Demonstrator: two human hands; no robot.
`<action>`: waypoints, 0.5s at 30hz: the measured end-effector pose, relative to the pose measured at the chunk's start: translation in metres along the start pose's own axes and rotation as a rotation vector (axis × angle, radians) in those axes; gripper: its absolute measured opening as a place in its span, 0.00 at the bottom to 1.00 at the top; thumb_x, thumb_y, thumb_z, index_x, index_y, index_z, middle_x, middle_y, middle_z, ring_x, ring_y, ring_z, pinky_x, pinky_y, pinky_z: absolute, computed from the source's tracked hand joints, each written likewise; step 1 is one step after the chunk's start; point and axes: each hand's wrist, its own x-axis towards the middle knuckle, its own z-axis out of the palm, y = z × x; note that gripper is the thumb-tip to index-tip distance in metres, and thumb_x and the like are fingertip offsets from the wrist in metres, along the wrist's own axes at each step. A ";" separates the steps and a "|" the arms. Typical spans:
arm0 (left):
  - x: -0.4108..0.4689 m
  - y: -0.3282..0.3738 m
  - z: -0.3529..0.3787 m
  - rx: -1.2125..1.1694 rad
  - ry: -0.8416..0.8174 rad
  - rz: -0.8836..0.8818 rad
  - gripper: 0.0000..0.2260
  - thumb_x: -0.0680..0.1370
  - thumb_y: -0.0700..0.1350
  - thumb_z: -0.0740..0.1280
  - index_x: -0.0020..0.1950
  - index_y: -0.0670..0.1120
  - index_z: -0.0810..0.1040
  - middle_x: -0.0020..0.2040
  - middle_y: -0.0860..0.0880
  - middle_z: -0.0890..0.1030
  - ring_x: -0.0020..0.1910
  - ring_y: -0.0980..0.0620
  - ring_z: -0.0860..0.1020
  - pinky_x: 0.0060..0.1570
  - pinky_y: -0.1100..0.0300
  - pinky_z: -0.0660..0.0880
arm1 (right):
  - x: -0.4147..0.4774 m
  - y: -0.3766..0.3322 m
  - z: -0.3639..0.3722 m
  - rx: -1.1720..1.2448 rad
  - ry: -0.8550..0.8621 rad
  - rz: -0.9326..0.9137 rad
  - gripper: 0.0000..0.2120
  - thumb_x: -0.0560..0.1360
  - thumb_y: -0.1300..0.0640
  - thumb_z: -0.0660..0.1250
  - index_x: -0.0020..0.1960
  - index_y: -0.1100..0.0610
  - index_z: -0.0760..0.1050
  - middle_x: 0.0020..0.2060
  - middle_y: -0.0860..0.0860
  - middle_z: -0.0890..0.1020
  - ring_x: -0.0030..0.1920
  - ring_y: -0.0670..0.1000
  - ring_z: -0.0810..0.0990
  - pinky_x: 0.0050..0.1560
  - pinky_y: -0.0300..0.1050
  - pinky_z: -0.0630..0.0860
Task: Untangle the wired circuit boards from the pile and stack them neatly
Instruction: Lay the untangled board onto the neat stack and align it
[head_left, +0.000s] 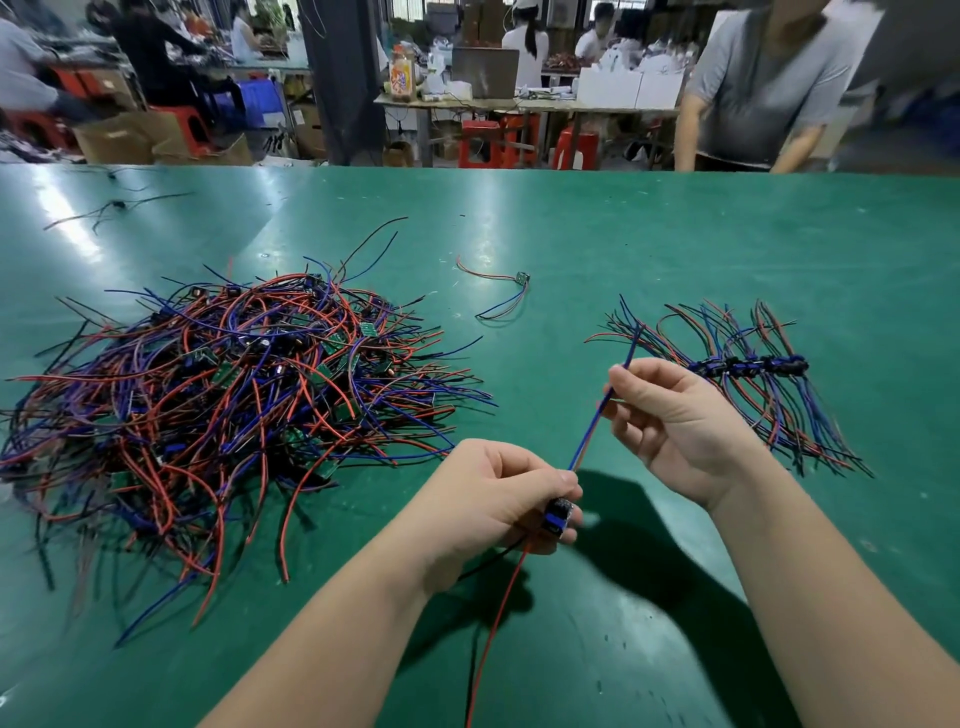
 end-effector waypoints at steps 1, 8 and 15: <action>0.000 0.000 0.000 0.002 -0.008 -0.005 0.11 0.76 0.40 0.68 0.34 0.44 0.82 0.32 0.44 0.82 0.30 0.50 0.80 0.29 0.64 0.75 | 0.000 -0.001 -0.001 -0.004 -0.011 0.007 0.06 0.61 0.62 0.70 0.28 0.54 0.79 0.27 0.50 0.81 0.26 0.46 0.80 0.26 0.34 0.75; 0.000 -0.002 -0.001 0.032 -0.024 -0.041 0.12 0.76 0.40 0.69 0.31 0.45 0.82 0.32 0.44 0.82 0.30 0.50 0.80 0.31 0.63 0.76 | 0.001 -0.014 -0.012 -0.038 0.007 0.020 0.06 0.63 0.62 0.69 0.28 0.54 0.81 0.27 0.51 0.81 0.27 0.49 0.82 0.26 0.34 0.77; 0.005 -0.006 -0.001 0.105 0.033 -0.047 0.11 0.75 0.39 0.69 0.32 0.44 0.80 0.31 0.45 0.81 0.29 0.50 0.80 0.33 0.60 0.78 | 0.002 -0.016 -0.017 -0.070 0.079 0.107 0.07 0.64 0.64 0.69 0.34 0.60 0.71 0.25 0.56 0.80 0.26 0.52 0.82 0.24 0.36 0.76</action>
